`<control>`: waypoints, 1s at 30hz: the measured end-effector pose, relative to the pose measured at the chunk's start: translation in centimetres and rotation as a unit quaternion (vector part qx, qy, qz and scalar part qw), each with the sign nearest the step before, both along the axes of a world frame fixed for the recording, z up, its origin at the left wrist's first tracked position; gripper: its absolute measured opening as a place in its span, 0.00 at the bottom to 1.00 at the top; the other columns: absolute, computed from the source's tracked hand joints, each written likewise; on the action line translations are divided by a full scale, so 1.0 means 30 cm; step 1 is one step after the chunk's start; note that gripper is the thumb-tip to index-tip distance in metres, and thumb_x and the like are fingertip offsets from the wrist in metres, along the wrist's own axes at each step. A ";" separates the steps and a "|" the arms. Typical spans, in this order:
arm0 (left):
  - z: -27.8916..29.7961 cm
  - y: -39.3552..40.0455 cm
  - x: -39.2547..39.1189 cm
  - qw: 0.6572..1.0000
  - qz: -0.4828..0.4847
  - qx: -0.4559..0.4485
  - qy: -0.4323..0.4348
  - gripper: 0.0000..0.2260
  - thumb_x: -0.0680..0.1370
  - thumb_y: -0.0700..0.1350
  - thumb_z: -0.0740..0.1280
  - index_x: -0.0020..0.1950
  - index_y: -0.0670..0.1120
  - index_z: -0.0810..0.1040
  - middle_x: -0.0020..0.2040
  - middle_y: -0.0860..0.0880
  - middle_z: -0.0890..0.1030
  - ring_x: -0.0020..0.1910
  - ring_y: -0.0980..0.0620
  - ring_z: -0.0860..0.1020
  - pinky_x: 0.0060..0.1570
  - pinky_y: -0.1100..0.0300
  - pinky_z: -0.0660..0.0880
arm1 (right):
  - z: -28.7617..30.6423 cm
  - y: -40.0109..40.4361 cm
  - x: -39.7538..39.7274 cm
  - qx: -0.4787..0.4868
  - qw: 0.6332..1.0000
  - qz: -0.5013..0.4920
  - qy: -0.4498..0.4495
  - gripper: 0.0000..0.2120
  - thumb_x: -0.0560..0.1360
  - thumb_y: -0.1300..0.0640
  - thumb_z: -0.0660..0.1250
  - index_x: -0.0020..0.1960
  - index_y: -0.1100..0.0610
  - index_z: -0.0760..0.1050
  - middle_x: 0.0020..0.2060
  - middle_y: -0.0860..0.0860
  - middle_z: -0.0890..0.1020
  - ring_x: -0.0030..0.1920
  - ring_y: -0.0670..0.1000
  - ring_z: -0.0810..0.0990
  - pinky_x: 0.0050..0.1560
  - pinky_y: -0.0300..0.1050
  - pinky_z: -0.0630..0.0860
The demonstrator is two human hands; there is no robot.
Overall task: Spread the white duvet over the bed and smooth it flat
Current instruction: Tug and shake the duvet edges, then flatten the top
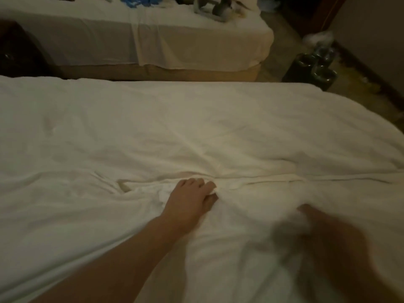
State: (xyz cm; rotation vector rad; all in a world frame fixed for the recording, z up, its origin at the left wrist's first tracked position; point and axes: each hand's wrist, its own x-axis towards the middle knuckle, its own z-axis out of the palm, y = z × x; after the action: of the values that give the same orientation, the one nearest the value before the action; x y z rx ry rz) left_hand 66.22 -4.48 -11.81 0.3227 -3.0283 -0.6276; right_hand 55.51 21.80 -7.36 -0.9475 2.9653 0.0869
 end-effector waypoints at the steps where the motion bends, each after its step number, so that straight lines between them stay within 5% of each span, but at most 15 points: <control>1: -0.006 0.003 -0.018 1.000 0.016 0.021 0.005 0.18 0.82 0.60 0.52 0.56 0.52 0.76 0.51 0.48 0.81 0.54 0.45 0.78 0.53 0.54 0.67 | 0.042 -0.004 -0.095 -0.001 1.000 -0.009 -0.003 0.21 0.66 0.45 0.72 0.58 0.41 0.74 0.45 0.48 0.83 0.41 0.49 0.82 0.31 0.44 0.77; 3: -0.034 0.012 -0.039 0.994 0.066 0.075 0.037 0.18 0.83 0.60 0.52 0.48 0.52 0.76 0.48 0.48 0.83 0.51 0.46 0.78 0.49 0.55 0.70 | 0.083 -0.037 -0.263 -0.067 0.998 -0.008 0.022 0.09 0.71 0.38 0.67 0.50 0.36 0.74 0.35 0.47 0.82 0.34 0.45 0.78 0.19 0.45 0.62; 5: -0.080 0.000 -0.061 0.989 0.128 0.058 0.038 0.20 0.82 0.60 0.53 0.52 0.52 0.80 0.51 0.50 0.84 0.53 0.47 0.79 0.50 0.56 0.72 | 0.004 -0.096 -0.332 -0.063 0.996 0.027 0.053 0.05 0.73 0.49 0.66 0.48 0.45 0.78 0.37 0.52 0.83 0.38 0.53 0.82 0.29 0.42 0.67; 7: -0.135 -0.011 -0.092 0.986 0.160 0.001 -0.043 0.18 0.82 0.60 0.53 0.61 0.57 0.79 0.59 0.52 0.82 0.58 0.48 0.78 0.53 0.56 0.72 | -0.156 -0.151 -0.324 0.008 0.999 -0.005 -0.032 0.11 0.76 0.53 0.61 0.53 0.52 0.79 0.48 0.54 0.83 0.49 0.59 0.82 0.44 0.46 0.74; 9: -0.150 -0.013 -0.144 0.972 0.178 -0.064 -0.138 0.19 0.83 0.59 0.52 0.63 0.56 0.79 0.60 0.50 0.81 0.58 0.46 0.78 0.55 0.55 0.73 | -0.268 -0.180 -0.332 0.044 0.990 -0.055 -0.121 0.14 0.78 0.52 0.57 0.57 0.53 0.79 0.53 0.53 0.83 0.55 0.57 0.81 0.50 0.45 0.74; 12: -0.095 0.061 -0.217 0.972 0.191 -0.113 -0.075 0.16 0.82 0.55 0.56 0.60 0.52 0.79 0.55 0.46 0.82 0.54 0.43 0.79 0.53 0.53 0.73 | -0.232 -0.154 -0.340 0.013 0.988 -0.029 -0.152 0.15 0.78 0.49 0.60 0.61 0.53 0.74 0.57 0.54 0.81 0.58 0.57 0.79 0.53 0.45 0.73; 15: 0.000 0.248 -0.268 0.997 0.060 -0.022 0.053 0.23 0.78 0.62 0.58 0.69 0.54 0.73 0.61 0.48 0.79 0.60 0.45 0.76 0.60 0.52 0.71 | -0.093 -0.032 -0.276 0.016 0.986 0.001 -0.165 0.39 0.69 0.41 0.69 0.74 0.51 0.57 0.68 0.51 0.69 0.67 0.54 0.70 0.64 0.48 0.68; 17: 0.016 0.350 -0.306 0.998 -0.056 -0.026 -0.006 0.27 0.77 0.63 0.61 0.74 0.55 0.67 0.67 0.50 0.74 0.67 0.49 0.70 0.69 0.54 0.62 | 0.008 0.100 -0.158 0.094 0.981 0.031 -0.170 0.53 0.67 0.38 0.69 0.79 0.52 0.40 0.76 0.52 0.53 0.76 0.54 0.57 0.73 0.49 0.59; 18: 0.017 0.378 -0.329 0.995 -0.078 -0.047 -0.035 0.24 0.78 0.60 0.61 0.74 0.55 0.67 0.68 0.50 0.73 0.67 0.49 0.69 0.68 0.56 0.60 | 0.035 0.169 -0.128 0.115 0.977 0.037 -0.178 0.52 0.69 0.40 0.68 0.79 0.53 0.37 0.77 0.52 0.51 0.77 0.54 0.54 0.74 0.48 0.57; 22: 0.094 0.415 -0.375 0.993 -0.047 -0.112 -0.010 0.12 0.82 0.52 0.57 0.64 0.52 0.71 0.55 0.50 0.80 0.53 0.47 0.76 0.46 0.56 0.62 | 0.122 0.416 -0.339 0.086 0.991 0.021 -0.096 0.23 0.75 0.41 0.61 0.68 0.44 0.62 0.62 0.49 0.77 0.62 0.54 0.77 0.60 0.47 0.74; 24: 0.160 0.434 -0.377 0.995 -0.050 -0.073 0.053 0.09 0.82 0.54 0.56 0.57 0.53 0.71 0.46 0.49 0.81 0.44 0.45 0.78 0.39 0.56 0.61 | 0.177 0.454 -0.495 -0.014 0.997 -0.052 -0.051 0.23 0.73 0.36 0.62 0.61 0.49 0.72 0.53 0.59 0.82 0.52 0.65 0.81 0.55 0.61 0.76; 25: 0.182 0.434 -0.375 0.996 -0.036 -0.050 0.063 0.08 0.83 0.55 0.54 0.53 0.54 0.70 0.42 0.49 0.81 0.40 0.45 0.78 0.37 0.56 0.62 | 0.194 0.440 -0.556 -0.072 0.996 -0.043 -0.030 0.22 0.73 0.41 0.65 0.61 0.53 0.76 0.51 0.63 0.82 0.50 0.68 0.80 0.54 0.64 0.75; 27: 0.168 0.406 -0.390 1.000 0.022 -0.021 -0.001 0.11 0.83 0.58 0.52 0.50 0.55 0.70 0.43 0.50 0.81 0.42 0.46 0.79 0.38 0.56 0.67 | 0.162 0.357 -0.630 -0.025 1.000 -0.019 -0.001 0.19 0.75 0.49 0.65 0.62 0.57 0.77 0.54 0.62 0.81 0.54 0.66 0.79 0.55 0.58 0.71; 30: 0.035 0.395 -0.439 0.975 0.071 -0.020 -0.210 0.18 0.83 0.60 0.50 0.63 0.56 0.74 0.59 0.50 0.80 0.57 0.47 0.78 0.52 0.56 0.72 | -0.016 0.248 -0.617 0.099 0.994 0.005 -0.050 0.21 0.79 0.46 0.53 0.66 0.54 0.73 0.60 0.54 0.79 0.60 0.57 0.78 0.58 0.49 0.72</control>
State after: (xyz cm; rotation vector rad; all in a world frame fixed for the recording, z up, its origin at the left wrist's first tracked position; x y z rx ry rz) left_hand 53.06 7.38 -10.75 0.7524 -3.3610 -0.5455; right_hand 37.00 29.25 -7.85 -0.9137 2.7965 0.3172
